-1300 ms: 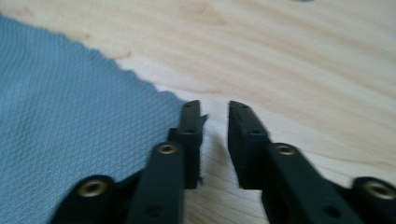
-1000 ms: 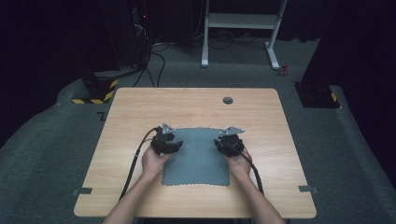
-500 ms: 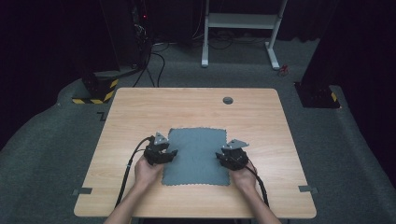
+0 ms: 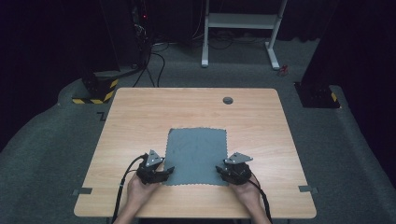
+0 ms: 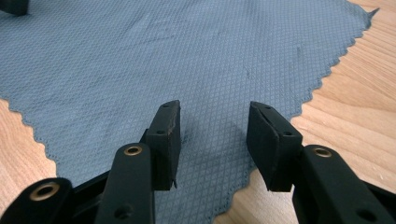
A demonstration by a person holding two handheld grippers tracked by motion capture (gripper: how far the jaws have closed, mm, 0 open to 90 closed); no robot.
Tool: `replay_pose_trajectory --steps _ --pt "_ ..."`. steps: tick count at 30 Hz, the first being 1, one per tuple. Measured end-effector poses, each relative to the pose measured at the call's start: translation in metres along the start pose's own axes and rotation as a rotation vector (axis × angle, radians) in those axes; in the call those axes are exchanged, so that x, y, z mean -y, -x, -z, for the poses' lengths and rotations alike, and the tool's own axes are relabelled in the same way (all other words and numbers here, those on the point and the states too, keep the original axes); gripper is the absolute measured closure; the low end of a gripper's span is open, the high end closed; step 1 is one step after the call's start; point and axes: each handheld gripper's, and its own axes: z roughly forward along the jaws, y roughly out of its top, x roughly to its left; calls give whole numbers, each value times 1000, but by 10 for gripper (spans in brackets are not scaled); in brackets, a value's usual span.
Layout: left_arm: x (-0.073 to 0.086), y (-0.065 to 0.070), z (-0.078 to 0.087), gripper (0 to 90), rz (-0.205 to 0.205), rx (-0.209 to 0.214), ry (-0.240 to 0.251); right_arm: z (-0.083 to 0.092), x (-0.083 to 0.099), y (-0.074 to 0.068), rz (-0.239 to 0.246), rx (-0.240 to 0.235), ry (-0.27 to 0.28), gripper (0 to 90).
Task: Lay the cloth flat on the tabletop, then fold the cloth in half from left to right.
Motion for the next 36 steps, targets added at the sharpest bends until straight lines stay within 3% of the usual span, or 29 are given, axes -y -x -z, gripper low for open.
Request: replay_pose_trajectory --steps 19,22,24,28,32,36 --pt "1 1 1 340 3 -19 -5 2 2 -3 -26 22 -3 532" --pt "1 -1 2 347 5 3 -6 2 2 -3 -25 23 -3 530" --pt "2 -3 2 360 -10 9 -4 2 1 -4 -26 33 -9 533" --pt "-3 -11 2 372 33 41 -19 3 -1 -9 -19 45 -8 546" --pt "-14 -21 2 405 46 9 12 5 -7 -19 -18 23 26 550" --pt "-29 -34 -3 437 72 -13 23 3 -14 -33 14 -12 39 613"
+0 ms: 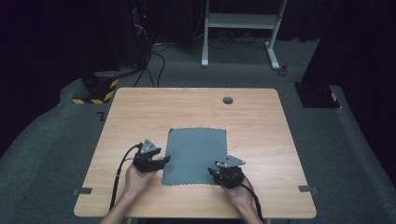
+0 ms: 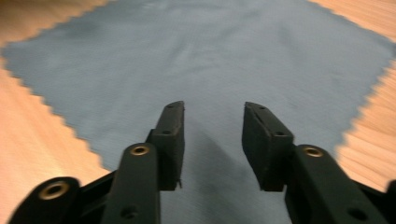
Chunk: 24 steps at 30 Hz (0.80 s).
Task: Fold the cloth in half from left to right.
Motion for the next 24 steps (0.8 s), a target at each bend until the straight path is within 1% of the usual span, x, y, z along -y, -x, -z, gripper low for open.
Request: replay_pose_trajectory --steps 2,3,5,6,7,8,9,10,12,13,14,15,16,18,19,21,22,24 --pt "-8 -5 -6 455 14 -1 -12 -4 -3 -7 17 -29 -5 655" --pt "-11 -7 -9 462 30 -2 -17 -7 -5 -10 33 -48 -11 675" --pt "-20 -12 -19 473 63 10 -36 -14 -8 -18 48 -75 -27 710" --pt "-24 -13 -24 474 59 -4 -40 -18 -10 -23 54 -88 -31 718" --pt "-29 -14 -29 479 51 -17 -46 -22 -13 -28 71 -104 -33 723" --pt "-33 -15 -34 480 51 -24 -54 -26 -15 -34 78 -121 -35 726" --pt "-36 -15 -39 480 59 -28 -49 -30 -18 -40 98 -134 -32 731" --pt "-39 -17 -44 483 61 -33 -57 -34 -21 -47 110 -151 -29 734" --pt "-42 -18 -53 483 56 -51 -73 -41 -27 -60 138 -175 -25 739" --pt "-43 -19 -57 485 47 -56 -76 -45 -30 -65 157 -182 -22 742" --pt "-44 -19 -60 495 47 -63 -80 -51 -34 -76 173 -200 -22 746" --pt "-44 -21 -62 495 50 -68 -84 -51 -34 -76 173 -200 -22 746" --pt "-45 -22 -65 506 60 -69 -91 -54 -35 -80 179 -209 -24 747" --pt "-47 -27 -72 512 63 -96 -101 -60 -39 -88 183 -231 -32 747" --pt "-48 -28 -73 518 69 -102 -101 -64 -40 -93 199 -227 -39 745" --pt "-51 -32 -77 521 83 -118 -98 -66 -43 -97 212 -228 -38 743" --pt "-53 -33 -79 523 83 -124 -100 -68 -45 -98 212 -235 -40 739" --pt "-55 -36 -81 526 86 -146 -100 -69 -46 -101 212 -232 -42 732"
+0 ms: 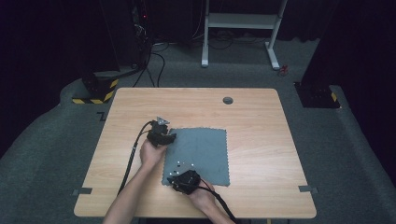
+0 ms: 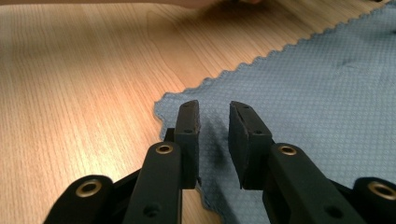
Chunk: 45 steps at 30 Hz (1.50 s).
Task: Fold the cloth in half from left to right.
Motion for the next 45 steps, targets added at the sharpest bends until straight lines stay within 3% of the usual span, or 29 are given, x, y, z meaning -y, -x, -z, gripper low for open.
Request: replay_pose_trajectory --steps 4,6,15,18,26,30,36,39,45 --pt "-2 -7 -4 568 12 -19 15 -1 -1 -5 20 -2 -4 721" --pt "-5 -7 -5 584 -10 -16 3 -1 -1 -6 25 -13 -5 716" --pt "-7 -13 -8 591 11 -14 12 -7 -7 -18 60 -33 0 676" --pt "-7 -15 -9 586 16 -17 20 -10 -10 -21 53 -34 -4 665" --pt "-10 -17 -12 587 20 -20 17 -11 -12 -23 55 5 -13 780" --pt "-12 -14 -12 704 15 -7 12 -11 -11 -24 43 32 -9 875" --pt "-16 -12 -13 814 7 13 -9 -11 -11 -22 28 32 -10 892" --pt "-17 -13 -14 876 34 35 -10 -10 -10 -21 14 25 -4 896" --pt "-17 -19 -11 892 59 59 -9 -7 -9 -21 11 19 12 899"
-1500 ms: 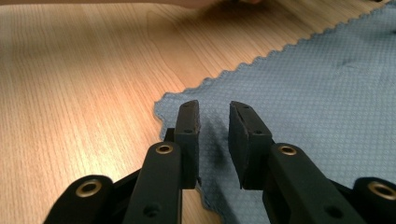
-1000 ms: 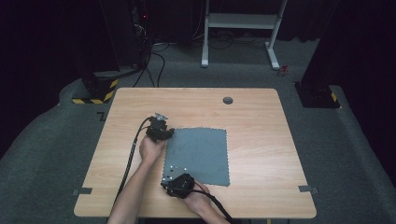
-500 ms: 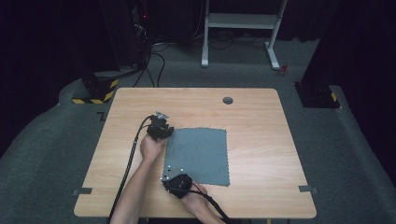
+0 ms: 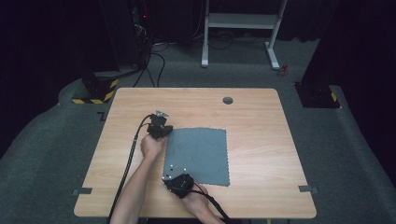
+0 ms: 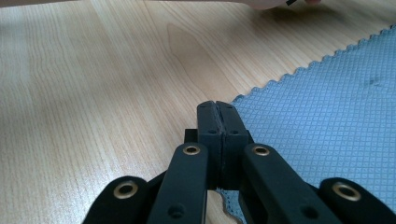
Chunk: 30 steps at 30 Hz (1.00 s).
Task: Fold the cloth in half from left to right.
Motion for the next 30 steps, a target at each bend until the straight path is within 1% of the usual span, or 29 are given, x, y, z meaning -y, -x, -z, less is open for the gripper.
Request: replay_pose_trajectory --steps 3,5,7,8,11,12,15,16,18,20,22,23,26,28,30 --pt "-1 -1 3 893 4 9 5 1 -1 -1 -7 -5 12 900" --pt "-2 -2 4 893 7 16 8 3 -1 -1 -3 -5 12 900" --pt "-3 -5 6 893 17 28 18 5 -3 -1 0 -4 17 900" --pt "-3 -5 7 893 23 33 14 7 -3 -2 0 -2 16 900" --pt "-3 -8 9 892 22 22 7 10 -5 -2 6 -4 27 900" --pt "-3 -8 10 893 21 21 5 11 -7 -3 6 -11 42 900" --pt "-4 -9 14 892 0 18 -2 13 -8 -3 8 -17 47 900" --pt "-4 -9 15 893 6 23 6 13 -9 -4 4 -20 47 900" --pt "-4 -10 18 893 0 26 9 13 -11 -5 15 -21 48 900" --pt "-4 -12 19 894 -20 19 4 13 -13 -5 14 -32 51 900" --pt "-3 -15 22 894 -22 22 6 13 -16 -6 18 -38 51 900" --pt "-2 -16 24 894 -32 22 4 13 -17 -7 22 -42 50 900" --pt "-1 -21 30 896 -43 18 -5 13 -24 -10 33 -63 46 900" --pt "-1 -25 37 897 -40 22 2 13 -29 -12 35 -81 50 900" --pt "-1 -28 43 898 -36 19 15 13 -35 -14 50 -88 62 900"
